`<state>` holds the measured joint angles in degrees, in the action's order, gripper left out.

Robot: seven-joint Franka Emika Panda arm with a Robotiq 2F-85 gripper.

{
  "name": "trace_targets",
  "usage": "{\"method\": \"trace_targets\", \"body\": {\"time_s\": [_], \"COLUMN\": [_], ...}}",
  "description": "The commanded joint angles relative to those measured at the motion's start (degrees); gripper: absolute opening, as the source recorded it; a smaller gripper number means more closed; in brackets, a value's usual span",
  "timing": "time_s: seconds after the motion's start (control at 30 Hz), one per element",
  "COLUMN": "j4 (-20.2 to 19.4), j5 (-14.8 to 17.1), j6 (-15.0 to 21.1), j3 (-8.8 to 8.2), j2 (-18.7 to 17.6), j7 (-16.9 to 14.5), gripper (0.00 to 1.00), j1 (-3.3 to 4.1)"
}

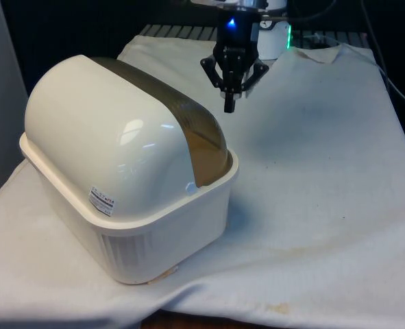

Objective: Open the lid, then close it.

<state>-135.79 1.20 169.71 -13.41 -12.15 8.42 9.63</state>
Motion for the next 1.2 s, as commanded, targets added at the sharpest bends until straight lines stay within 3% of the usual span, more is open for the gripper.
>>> {"method": "trace_targets", "body": {"time_s": [0.0,0.23,0.27,0.5,0.57,0.83,0.87,0.9,1.1,1.13,1.17], "j4": [-0.29,-0.57,-0.52,-0.06,-0.17,0.57,0.34,0.63,0.92,0.69,0.92], "j5": [-0.57,-0.17,0.0,0.0,0.0,-0.17,0.0,-0.23,-0.46,0.0,-0.52], "j6": [1.2,2.35,1.26,4.35,3.84,6.76,5.96,6.88,7.22,6.25,7.22], "j3": [-0.63,-1.2,-0.92,-1.43,-1.09,-1.83,-1.15,-1.89,-2.46,-1.32,-2.52], "j2": [-0.17,-0.34,-0.06,-1.49,-1.26,-3.09,-2.58,-3.21,-3.61,-3.04,-3.67], "j7": [0.4,0.29,0.0,1.89,1.72,4.87,4.41,5.21,7.39,6.76,7.62], "gripper": [0.0,0.0,0.0,0.0,0.0,0.0,0.0,0.0,0.0,0.0,0.0], "j1": [0.11,-0.17,-0.17,-0.23,-0.34,-0.06,-0.34,0.0,0.23,-0.34,0.29]}}
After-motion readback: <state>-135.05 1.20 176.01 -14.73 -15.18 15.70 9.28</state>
